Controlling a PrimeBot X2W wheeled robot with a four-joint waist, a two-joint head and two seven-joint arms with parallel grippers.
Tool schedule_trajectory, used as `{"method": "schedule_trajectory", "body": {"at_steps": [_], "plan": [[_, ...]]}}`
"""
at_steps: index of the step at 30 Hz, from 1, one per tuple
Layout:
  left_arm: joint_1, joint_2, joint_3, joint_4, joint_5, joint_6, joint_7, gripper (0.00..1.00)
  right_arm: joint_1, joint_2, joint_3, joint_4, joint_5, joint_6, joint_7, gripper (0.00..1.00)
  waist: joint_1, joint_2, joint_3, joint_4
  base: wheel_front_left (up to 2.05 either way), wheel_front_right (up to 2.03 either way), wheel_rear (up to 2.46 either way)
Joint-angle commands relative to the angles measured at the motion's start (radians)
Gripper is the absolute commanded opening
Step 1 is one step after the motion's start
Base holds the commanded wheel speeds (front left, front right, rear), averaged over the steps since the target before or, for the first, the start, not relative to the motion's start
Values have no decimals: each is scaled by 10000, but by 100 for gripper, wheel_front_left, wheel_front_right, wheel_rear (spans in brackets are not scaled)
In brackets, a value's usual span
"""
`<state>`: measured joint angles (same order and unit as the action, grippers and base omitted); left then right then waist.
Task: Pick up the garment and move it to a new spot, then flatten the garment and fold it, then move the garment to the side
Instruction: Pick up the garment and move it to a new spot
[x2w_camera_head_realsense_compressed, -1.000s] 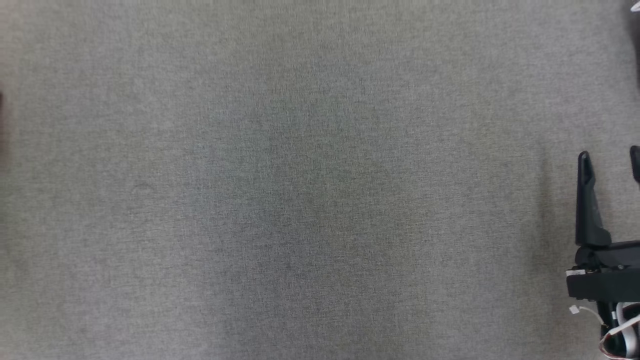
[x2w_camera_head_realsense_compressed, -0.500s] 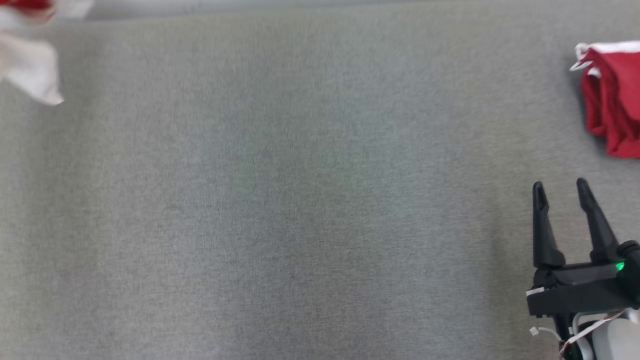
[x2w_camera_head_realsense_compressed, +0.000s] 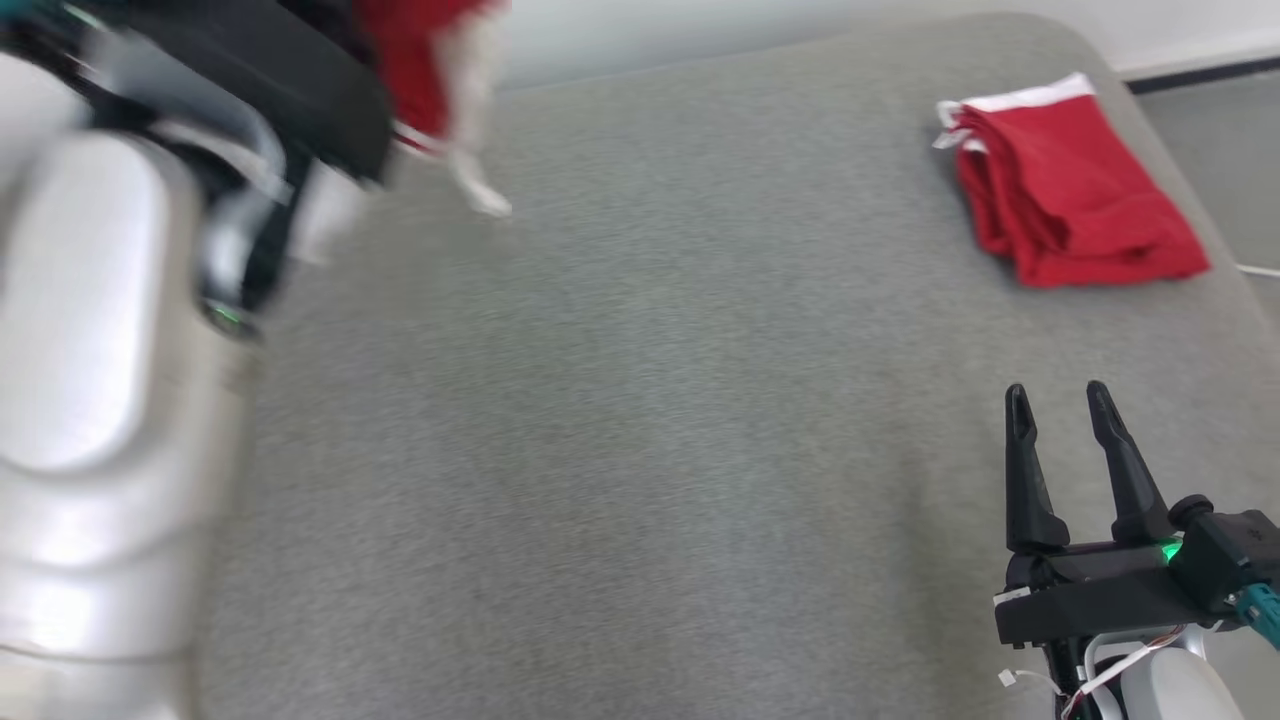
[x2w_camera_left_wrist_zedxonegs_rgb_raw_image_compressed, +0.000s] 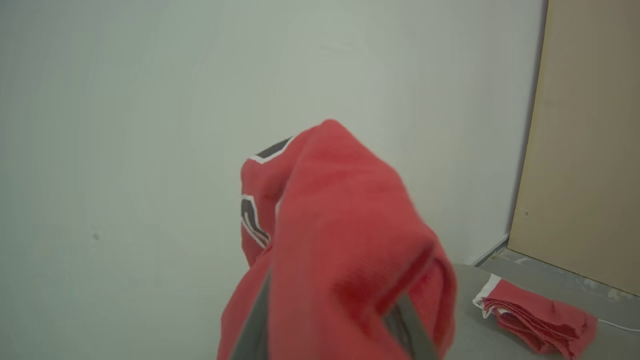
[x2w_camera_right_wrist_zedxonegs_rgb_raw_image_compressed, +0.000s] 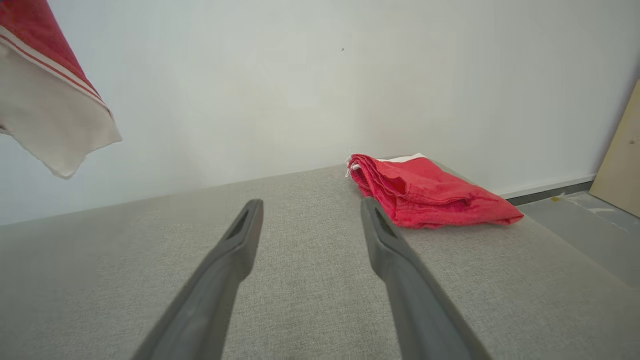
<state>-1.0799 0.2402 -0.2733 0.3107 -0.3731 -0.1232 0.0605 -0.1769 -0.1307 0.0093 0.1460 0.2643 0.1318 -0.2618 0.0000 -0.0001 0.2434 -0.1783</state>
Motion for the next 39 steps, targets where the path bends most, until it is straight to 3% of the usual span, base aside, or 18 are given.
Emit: {"method": "schedule_trajectory", "body": {"at_steps": [1,7,17,18,28,39], "plan": [[376,-199,-97,-120,-117,75,-52,0,62,92,-18,2,112,-25,-38,100,0,1,-25,-796,0,0,0],[2054,-1014,-751,-332,-292,256,-337,0,188,266,-141,-23,121,-25,-38,100,0,1,60,-1051,0,0,0],[4927,-1543,-1690,569,-597,350,-1134,0,20,373,-34,2,67,-25,-29,100,0,1,135,-807,0,0,0],[5163,-1584,-1915,731,-497,320,-1318,98,13,361,-24,28,64,-25,-29,100,0,1,97,-693,0,0,0],[4912,-1540,-2013,474,-288,397,-2669,100,359,149,-85,48,-11,-25,-30,100,0,1,-594,75,0,0,0],[6537,-83,-264,-552,-488,1065,-3234,100,798,-97,28,-35,-28,-25,-28,100,0,1,-1508,1356,0,0,0]]}}
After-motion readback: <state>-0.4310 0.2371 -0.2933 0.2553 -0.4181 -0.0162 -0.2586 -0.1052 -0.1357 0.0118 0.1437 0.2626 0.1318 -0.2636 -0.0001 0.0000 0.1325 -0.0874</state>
